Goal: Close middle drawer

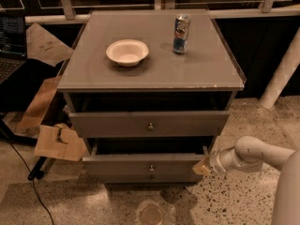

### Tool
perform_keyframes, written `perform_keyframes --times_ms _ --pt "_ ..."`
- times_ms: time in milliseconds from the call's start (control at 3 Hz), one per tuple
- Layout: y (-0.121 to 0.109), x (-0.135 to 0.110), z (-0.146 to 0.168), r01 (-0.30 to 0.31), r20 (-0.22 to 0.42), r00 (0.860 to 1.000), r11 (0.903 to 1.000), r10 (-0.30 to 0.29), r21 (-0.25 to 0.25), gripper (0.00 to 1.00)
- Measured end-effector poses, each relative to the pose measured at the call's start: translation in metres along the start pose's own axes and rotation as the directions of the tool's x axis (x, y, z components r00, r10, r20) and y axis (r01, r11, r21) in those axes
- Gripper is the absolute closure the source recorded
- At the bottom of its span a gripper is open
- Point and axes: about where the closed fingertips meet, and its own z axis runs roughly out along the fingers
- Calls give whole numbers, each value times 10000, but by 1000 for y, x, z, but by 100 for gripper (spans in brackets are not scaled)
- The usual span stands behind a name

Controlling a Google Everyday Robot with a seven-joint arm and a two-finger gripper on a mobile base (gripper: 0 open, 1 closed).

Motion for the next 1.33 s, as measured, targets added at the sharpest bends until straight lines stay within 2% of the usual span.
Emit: perform_keyframes --times_ms 333,667,1000,1333 --pt "1 2 -1 0 0 10000 10000 0 1 85" --pt "-26 -28 6 123 -49 9999 9993 -121 349 62" --pt "-27 -28 6 125 -52 9999 9992 -124 374 38" --pt "-40 -39 12 131 -84 9999 9988 -127 477 14"
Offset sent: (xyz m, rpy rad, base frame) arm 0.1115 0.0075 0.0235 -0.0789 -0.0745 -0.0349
